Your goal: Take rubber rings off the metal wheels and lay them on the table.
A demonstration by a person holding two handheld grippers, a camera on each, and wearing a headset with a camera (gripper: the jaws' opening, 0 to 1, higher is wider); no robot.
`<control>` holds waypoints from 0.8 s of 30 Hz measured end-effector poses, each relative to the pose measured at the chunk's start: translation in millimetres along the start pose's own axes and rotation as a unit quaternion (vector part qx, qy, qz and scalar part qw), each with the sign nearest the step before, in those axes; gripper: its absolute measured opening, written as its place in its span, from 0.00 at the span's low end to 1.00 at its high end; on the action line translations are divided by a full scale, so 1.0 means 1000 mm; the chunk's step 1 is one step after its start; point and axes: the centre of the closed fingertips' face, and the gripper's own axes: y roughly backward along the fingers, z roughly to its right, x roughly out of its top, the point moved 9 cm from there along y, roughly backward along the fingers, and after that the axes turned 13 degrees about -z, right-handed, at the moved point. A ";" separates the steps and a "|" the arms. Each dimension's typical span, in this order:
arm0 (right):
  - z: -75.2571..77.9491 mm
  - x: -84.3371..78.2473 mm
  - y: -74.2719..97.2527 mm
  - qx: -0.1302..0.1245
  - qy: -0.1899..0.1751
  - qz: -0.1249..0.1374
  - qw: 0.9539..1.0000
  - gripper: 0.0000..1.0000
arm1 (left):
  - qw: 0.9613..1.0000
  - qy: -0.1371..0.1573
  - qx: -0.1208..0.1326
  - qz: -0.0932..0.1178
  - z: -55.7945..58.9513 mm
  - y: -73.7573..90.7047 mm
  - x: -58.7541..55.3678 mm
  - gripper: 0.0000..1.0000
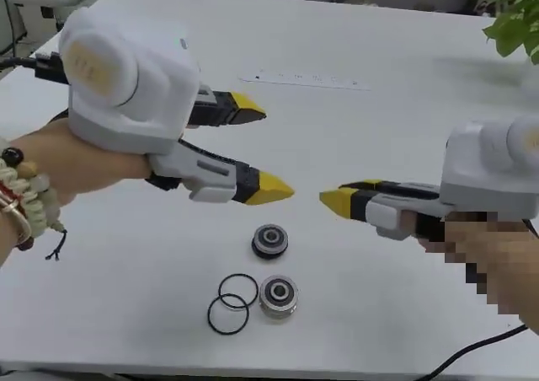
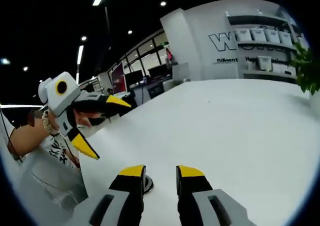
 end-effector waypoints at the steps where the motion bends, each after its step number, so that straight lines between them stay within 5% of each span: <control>1: 0.001 0.003 0.001 0.000 -0.005 0.005 1.000 0.22 | 1.000 0.005 -0.002 -0.001 -0.001 -0.002 -0.002 0.54; 5: 0.002 0.017 0.002 0.010 -0.017 0.031 0.999 0.25 | 1.000 0.022 -0.008 0.001 -0.003 -0.010 -0.011 0.52; 12: 0.004 0.022 -0.009 0.011 0.041 0.003 0.999 0.25 | 0.999 0.042 -0.022 0.009 -0.002 -0.016 -0.024 0.48; 21: -0.002 0.021 -0.037 0.043 0.066 -0.018 0.997 0.25 | 0.996 0.073 -0.046 -0.020 0.008 -0.031 -0.046 0.45; 24: -0.006 0.010 -0.042 0.054 0.083 -0.022 0.995 0.25 | 0.996 0.070 -0.049 -0.031 0.012 -0.035 -0.052 0.40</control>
